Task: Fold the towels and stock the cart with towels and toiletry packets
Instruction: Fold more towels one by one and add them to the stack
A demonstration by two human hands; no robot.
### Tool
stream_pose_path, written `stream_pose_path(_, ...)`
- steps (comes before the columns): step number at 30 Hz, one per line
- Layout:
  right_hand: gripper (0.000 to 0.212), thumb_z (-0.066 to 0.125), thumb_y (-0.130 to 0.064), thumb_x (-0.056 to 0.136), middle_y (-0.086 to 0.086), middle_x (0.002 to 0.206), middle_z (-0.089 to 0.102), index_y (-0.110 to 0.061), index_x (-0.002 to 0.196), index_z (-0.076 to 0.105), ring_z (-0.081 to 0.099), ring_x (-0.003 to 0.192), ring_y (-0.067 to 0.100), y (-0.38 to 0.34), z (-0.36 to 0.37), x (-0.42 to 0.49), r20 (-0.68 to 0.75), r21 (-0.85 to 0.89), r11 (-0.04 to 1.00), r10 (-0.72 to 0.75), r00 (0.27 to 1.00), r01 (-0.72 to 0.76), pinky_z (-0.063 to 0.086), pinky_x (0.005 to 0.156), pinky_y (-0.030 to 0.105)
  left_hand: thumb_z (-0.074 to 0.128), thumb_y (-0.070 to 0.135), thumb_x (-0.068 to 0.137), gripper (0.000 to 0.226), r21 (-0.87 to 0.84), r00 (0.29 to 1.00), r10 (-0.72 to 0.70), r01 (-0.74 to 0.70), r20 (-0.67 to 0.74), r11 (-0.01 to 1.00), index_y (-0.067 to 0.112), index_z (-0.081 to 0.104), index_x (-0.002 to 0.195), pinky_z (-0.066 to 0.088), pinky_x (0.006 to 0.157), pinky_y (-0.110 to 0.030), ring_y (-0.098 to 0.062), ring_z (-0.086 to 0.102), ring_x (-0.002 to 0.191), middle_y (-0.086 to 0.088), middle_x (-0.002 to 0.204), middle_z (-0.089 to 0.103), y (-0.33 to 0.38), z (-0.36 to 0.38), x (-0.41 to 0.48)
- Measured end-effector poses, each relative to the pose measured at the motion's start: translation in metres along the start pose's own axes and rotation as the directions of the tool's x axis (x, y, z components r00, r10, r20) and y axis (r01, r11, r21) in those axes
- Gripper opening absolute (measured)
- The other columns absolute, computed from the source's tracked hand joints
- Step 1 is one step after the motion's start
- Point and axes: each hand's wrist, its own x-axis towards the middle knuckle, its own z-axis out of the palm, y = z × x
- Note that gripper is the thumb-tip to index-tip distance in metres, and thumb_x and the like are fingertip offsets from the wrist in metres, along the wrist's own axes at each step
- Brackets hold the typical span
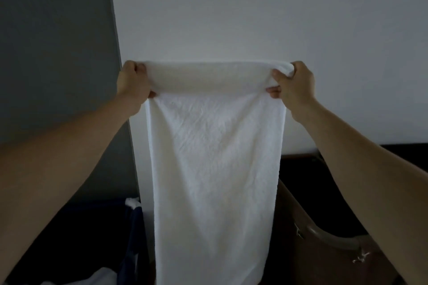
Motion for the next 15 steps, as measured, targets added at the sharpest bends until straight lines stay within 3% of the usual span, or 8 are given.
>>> stream_pose_path(2, 0.022, 0.066, -0.018, 0.095, 0.023, 0.11, 0.064, -0.022, 0.083, 0.048, 0.071, 0.075, 0.04, -0.002, -0.001, 0.015, 0.003, 0.038, 0.999, -0.023, 1.0, 0.023, 0.061, 0.069, 0.053, 0.041, 0.032, 0.103, 0.02, -0.007, 0.999, 0.031, -0.032, -0.042, 0.999, 0.016, 0.051, 0.098, 0.054, 0.041, -0.026, -0.021, 0.061, 0.084, 0.005, 0.094, 0.051, 0.011, 0.004, 0.012)
stream_pose_path(5, 0.023, 0.067, -0.019, 0.094, 0.013, 0.1, 0.062, -0.023, 0.082, 0.047, 0.07, 0.068, 0.034, -0.004, -0.003, 0.034, 0.021, 0.086, 0.996, -0.041, 0.999, 0.039, 0.06, 0.068, 0.054, 0.042, 0.034, 0.101, 0.021, -0.032, 0.994, 0.053, -0.056, -0.093, 0.998, 0.028, 0.048, 0.082, 0.056, 0.044, -0.028, -0.021, 0.062, 0.089, 0.009, 0.092, 0.05, 0.027, 0.008, 0.021)
stream_pose_path(10, 0.021, 0.068, -0.022, 0.091, 0.01, 0.093, 0.065, -0.025, 0.084, 0.049, 0.073, 0.068, 0.031, 0.004, -0.006, 0.034, 0.061, 0.154, 0.986, -0.071, 0.996, 0.061, 0.062, 0.066, 0.05, 0.041, 0.03, 0.102, 0.016, -0.054, 0.989, 0.091, -0.098, -0.119, 0.994, 0.016, 0.049, 0.1, 0.059, 0.053, -0.031, -0.011, 0.058, 0.089, 0.008, 0.097, 0.05, 0.031, -0.005, 0.008)
stream_pose_path(15, 0.018, 0.069, -0.025, 0.088, 0.007, 0.088, 0.068, -0.026, 0.085, 0.051, 0.074, 0.065, 0.027, 0.011, -0.021, 0.0, 0.107, 0.167, 0.983, -0.092, 0.99, 0.073, 0.062, 0.061, 0.044, 0.044, 0.027, 0.102, 0.018, -0.089, 0.992, 0.115, -0.119, -0.051, 0.989, 0.026, 0.049, 0.084, 0.06, 0.055, -0.03, -0.015, 0.057, 0.093, 0.007, 0.098, 0.049, 0.03, -0.043, -0.037)
